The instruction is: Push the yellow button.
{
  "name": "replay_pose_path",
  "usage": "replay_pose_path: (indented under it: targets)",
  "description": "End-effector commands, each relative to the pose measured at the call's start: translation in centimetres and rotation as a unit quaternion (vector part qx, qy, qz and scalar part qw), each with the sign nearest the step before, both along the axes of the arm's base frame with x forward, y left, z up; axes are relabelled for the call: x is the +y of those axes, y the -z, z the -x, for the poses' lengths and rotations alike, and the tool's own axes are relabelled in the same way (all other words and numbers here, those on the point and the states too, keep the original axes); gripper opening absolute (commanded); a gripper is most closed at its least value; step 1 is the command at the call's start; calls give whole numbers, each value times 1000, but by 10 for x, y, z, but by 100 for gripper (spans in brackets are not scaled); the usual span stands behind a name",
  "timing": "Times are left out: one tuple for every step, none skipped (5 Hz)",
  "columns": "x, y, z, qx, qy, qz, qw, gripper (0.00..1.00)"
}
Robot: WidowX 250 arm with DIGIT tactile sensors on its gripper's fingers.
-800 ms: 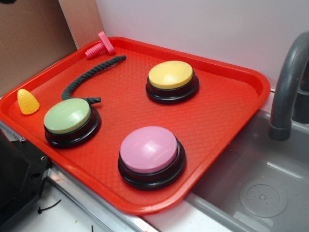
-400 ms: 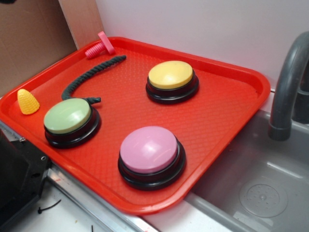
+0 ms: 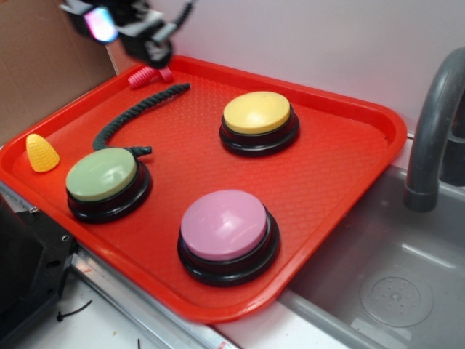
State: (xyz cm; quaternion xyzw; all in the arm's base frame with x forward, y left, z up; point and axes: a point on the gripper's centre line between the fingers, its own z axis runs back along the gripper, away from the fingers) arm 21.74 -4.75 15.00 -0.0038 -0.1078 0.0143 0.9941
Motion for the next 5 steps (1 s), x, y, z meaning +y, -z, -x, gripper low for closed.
replay_pose_path:
  targets:
    - [-5, 41, -85, -33, 34, 51, 998, 100]
    - [-6, 52, -85, -31, 41, 48, 998, 100]
    - [-13, 64, -84, -16, 72, 35, 997, 100]
    - [-22, 80, -81, 0, 104, -5, 995, 100]
    - [-24, 86, -83, -4, 123, -13, 992, 100]
